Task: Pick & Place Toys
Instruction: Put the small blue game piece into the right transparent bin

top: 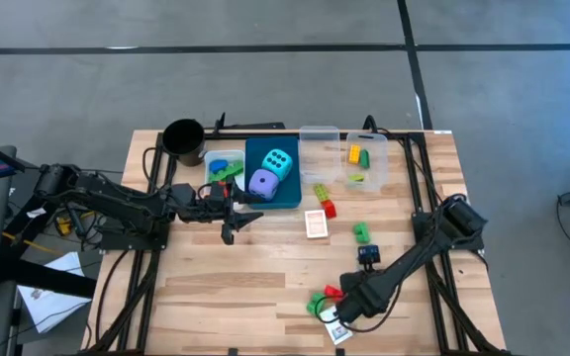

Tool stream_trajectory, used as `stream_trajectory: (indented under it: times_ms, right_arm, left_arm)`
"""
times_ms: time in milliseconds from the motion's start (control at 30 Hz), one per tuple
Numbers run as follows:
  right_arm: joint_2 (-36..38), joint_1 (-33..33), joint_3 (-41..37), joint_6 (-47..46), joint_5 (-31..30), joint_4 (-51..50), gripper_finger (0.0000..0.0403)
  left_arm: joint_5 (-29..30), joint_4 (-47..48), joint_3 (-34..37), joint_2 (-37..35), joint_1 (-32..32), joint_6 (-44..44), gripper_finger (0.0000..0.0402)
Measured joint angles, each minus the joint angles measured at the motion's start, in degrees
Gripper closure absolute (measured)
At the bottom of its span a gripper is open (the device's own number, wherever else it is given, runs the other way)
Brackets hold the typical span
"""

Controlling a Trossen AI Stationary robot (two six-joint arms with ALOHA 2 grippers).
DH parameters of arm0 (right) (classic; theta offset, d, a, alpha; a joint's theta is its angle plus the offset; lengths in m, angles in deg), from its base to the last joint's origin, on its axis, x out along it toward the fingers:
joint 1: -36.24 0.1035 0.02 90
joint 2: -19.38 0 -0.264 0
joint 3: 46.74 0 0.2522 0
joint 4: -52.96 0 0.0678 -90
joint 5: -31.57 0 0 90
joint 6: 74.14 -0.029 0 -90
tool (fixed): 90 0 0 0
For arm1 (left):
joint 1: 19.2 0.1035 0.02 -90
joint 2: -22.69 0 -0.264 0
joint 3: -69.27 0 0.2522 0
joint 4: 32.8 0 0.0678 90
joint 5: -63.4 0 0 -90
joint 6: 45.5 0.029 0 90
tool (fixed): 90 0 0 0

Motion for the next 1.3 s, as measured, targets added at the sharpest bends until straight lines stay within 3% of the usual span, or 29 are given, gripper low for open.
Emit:
stream_trajectory:
  times_ms: [767,1300]
  right_arm:
    - [-0.5,-9.7,0.0,18.5,-0.1,0.0,0.0085]
    - [-0.5,-14.7,0.0,30.4,4.5,3.8,0.0085]
  left_arm:
    - [0.0,0.7,0.0,0.0,0.0,0.0,0.0198]
    - [0.0,1.3,0.0,0.0,0.0,0.0,0.0198]
